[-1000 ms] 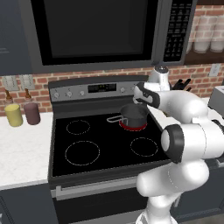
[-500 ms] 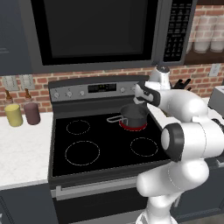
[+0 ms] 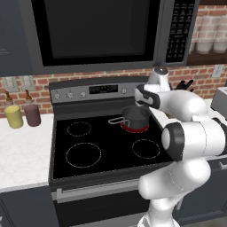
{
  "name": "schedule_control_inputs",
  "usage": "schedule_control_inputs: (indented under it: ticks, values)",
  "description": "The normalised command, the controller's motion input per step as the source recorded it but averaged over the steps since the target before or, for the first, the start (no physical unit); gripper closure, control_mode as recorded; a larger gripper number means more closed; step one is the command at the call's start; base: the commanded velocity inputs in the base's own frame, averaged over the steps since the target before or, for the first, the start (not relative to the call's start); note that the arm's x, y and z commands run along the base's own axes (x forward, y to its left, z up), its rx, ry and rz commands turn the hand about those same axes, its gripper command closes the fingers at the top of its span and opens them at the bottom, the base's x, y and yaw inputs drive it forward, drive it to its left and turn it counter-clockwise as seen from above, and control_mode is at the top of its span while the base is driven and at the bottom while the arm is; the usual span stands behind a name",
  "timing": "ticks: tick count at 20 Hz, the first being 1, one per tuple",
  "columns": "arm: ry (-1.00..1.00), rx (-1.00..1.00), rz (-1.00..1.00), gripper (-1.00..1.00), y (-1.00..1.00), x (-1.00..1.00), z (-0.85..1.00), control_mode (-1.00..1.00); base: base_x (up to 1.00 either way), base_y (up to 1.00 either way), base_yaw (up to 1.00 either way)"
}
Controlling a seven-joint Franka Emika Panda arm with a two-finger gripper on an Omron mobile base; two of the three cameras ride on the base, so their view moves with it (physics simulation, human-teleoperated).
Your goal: Turn off the rear right burner of the stove.
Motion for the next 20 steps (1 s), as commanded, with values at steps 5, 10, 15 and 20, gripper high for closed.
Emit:
schedule_control_inputs:
  ticks: [5, 10, 15, 20]
  values:
    - [-0.01, -0.07, 0.06, -1.00, 0.00, 0.12, 0.00, -1.00, 0.00, 0.00, 0.00]
    - [0.00, 0.00, 0.05, -1.00, 0.00, 0.06, 0.01, -1.00, 0.00, 0.00, 0.00]
    - [0.01, 0.00, 0.01, -1.00, 0.00, 0.17, 0.00, -1.00, 0.00, 0.00, 0.00]
    - [0.00, -0.05, 0.00, -1.00, -0.01, 0.20, 0.00, -1.00, 0.00, 0.00, 0.00]
